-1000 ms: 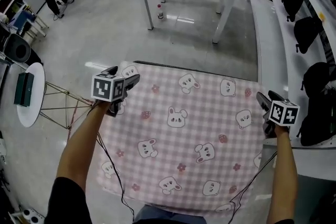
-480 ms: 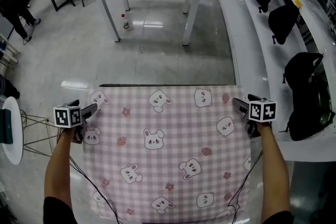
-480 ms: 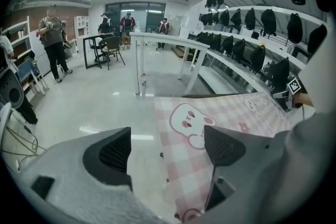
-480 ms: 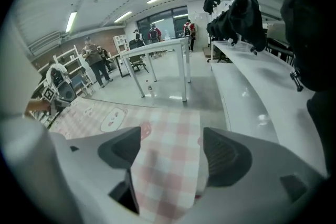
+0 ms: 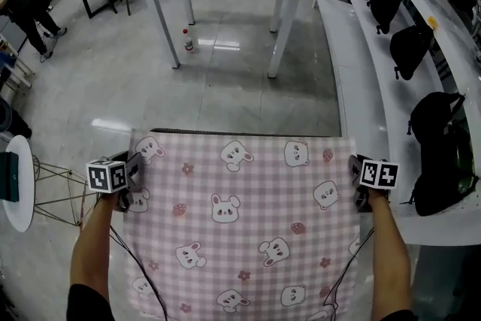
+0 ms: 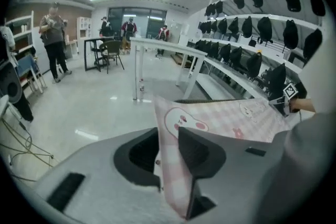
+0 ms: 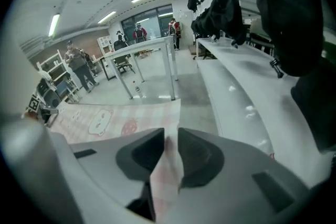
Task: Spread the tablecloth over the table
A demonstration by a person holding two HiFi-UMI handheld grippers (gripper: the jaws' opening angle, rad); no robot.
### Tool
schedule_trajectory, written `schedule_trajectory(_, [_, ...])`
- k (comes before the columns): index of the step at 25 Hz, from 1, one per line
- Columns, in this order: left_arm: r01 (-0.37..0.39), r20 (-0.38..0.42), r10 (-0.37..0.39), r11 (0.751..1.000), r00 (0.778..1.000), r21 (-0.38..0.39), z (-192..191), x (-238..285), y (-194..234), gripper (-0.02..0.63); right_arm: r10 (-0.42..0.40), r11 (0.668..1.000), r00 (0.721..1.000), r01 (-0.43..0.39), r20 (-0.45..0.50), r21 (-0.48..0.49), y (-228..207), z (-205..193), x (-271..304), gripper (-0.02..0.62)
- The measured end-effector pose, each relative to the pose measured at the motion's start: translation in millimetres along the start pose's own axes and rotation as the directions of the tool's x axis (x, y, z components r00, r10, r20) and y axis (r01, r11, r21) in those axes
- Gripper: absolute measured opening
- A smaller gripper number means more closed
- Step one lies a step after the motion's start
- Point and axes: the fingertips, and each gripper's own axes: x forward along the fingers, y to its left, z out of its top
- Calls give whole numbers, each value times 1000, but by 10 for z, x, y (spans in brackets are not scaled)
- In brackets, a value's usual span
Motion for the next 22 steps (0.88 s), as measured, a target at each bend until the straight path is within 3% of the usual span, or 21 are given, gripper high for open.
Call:
schedule_trajectory(1, [-15,19,15,1000,1000,4,54,-15,-11,91,-13,1000,1000,13,13,-1,-16,22,-45,63])
schedule_trajectory(4, [-44,17,43,998,999,48,128,-50,-114,16,-12,999,999,14,38,-33,50,88,-135,9])
schedule_trajectory(8, [-89,16,87,990,996,113,167,-67,-159,9,-46,994,997,51,55,-95,118,119,-179,6])
schedule_trajectory(22, [-130,29,127,985,991,111,255,-140,-175,9,-107,982,988,123,113,-143,206,183,-254,6])
